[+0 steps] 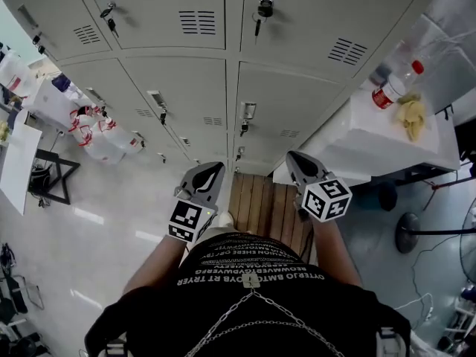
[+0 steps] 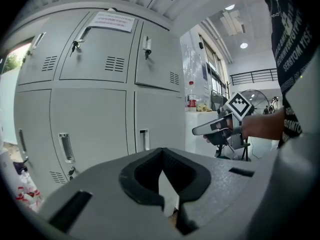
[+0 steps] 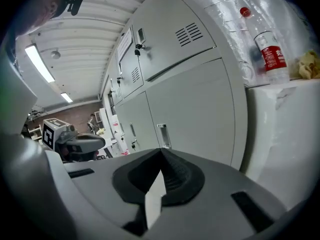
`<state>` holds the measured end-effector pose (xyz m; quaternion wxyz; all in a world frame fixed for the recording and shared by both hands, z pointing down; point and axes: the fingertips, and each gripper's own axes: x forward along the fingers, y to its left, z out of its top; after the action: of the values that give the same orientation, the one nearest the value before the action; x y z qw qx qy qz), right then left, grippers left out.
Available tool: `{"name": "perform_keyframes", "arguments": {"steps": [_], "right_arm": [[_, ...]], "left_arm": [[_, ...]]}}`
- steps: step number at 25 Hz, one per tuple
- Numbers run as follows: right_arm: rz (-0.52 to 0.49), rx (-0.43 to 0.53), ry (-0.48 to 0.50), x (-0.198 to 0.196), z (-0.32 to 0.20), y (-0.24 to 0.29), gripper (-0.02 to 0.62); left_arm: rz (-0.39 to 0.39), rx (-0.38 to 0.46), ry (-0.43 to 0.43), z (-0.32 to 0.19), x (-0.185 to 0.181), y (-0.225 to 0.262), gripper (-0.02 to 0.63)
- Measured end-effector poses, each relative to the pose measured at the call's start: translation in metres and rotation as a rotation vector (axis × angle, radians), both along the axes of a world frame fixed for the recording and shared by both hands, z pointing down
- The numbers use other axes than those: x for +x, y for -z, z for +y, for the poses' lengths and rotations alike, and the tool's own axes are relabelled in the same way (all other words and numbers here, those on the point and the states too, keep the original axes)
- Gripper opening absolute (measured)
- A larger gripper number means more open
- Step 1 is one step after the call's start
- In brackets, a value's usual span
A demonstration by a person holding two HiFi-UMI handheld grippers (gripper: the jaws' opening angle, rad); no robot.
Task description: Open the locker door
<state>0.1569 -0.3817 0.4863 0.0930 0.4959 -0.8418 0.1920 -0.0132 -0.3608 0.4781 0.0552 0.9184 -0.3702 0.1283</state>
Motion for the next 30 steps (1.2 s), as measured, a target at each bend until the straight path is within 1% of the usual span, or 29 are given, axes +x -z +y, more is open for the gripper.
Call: {"name": "perform_keyframes", "arguments": {"steps": [2,5,10,14,17,20,23,27,30], "right_arm": [[0.013,-0.008,0.014,-0.013,-0.017,-0.003,-0.005],[0.035,-0.014,0.048,-0.036,-0.040,-0.005,-0.005],[0.044,0.005,0.087,-0.070,-0.079,-0.010,-0.003],[0.038,-0.009,0.106,-0.092,-0.104,-0.019,0.075],[0.043,-0.026,0.096,-0.104,-0.119,-0.027,0.114],[0.049,-0.053,0.069,-0.110,-0.132,-0.038,0.122],[0.066,-0.074,0.017,-0.110,-0.142,-0.046,0.140],[0.071,-0.078,-0.021,-0.114,-0.151,-0.049,0.161],[0.050,-0.077,-0.033,-0.116,-0.157,-0.050,0.165]], "left_arm": [[-0.005,0.012,-0.006,-0.009,-0.005,0.003,0.000],[-0.038,0.037,-0.028,-0.016,-0.010,0.001,0.000],[-0.006,0.023,-0.008,-0.032,-0.028,0.000,0.000],[-0.006,0.002,0.006,-0.038,-0.041,-0.010,0.000],[-0.004,-0.015,0.020,-0.040,-0.051,-0.016,0.000],[-0.004,-0.020,0.035,-0.043,-0.062,-0.017,0.000],[0.001,-0.025,0.051,-0.044,-0.073,-0.019,0.000],[0.008,-0.039,0.072,-0.044,-0.083,-0.022,0.000],[0.010,-0.047,0.069,-0.041,-0.085,-0.024,0.000]]}}
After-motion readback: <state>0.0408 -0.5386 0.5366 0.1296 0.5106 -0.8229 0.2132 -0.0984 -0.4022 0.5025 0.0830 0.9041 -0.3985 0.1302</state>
